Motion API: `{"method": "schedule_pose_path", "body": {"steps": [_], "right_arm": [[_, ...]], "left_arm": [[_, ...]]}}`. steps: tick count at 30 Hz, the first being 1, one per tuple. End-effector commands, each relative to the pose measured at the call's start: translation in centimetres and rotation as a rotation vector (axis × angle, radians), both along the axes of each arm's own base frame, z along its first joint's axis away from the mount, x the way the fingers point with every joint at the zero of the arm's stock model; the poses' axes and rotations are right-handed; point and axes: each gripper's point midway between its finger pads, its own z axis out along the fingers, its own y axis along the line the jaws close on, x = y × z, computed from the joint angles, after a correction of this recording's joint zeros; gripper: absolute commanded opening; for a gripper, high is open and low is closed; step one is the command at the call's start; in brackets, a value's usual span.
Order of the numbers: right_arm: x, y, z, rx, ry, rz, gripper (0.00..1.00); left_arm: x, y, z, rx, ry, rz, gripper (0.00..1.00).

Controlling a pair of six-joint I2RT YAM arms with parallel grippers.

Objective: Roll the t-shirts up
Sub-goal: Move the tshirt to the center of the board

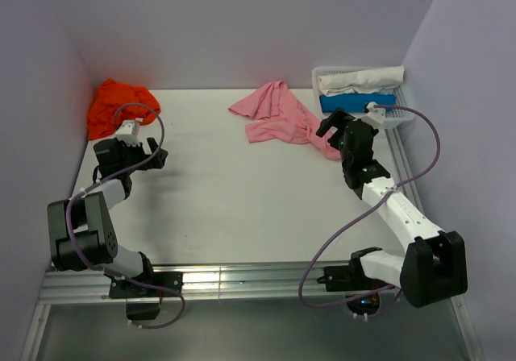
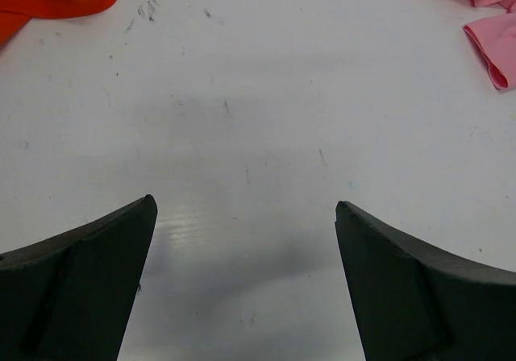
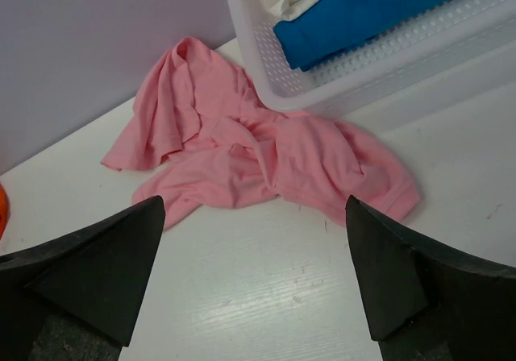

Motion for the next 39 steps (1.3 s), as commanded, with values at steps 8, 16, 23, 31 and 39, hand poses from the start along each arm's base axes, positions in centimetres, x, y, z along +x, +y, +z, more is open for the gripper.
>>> {"method": "schedule_pose_path", "body": {"steps": [8,16,23,31,39], "right_arm": [[-0.3,-1.0,1.8,0.014,-0.068,-0.052,1.0],[0.1,0.3,0.7,-0.019,-0.039,0.035,1.0],[1.6,2.9,-4.8,-0.088,0.197,0.172,0.81],[3.7,2.5,-10.2,-0.138,0.412,0.055,0.73],[6.1,2.3,-11.9,-0.12,0.496,-0.011,0.68]], "left_arm": [[0.7,0.0,1.5,0.009,-0.065,-0.006,0.99],[0.7,0.1,1.4,0.002,-0.056,0.001,0.99],[2.0,-0.1,3.3,-0.038,-0.029,-0.01,0.99],[6.1,-6.3,5.0,0.01,-0.015,-0.127,0.99],[10.4,-12.5,4.1,-0.039,0.089,-0.223,0.99]]}}
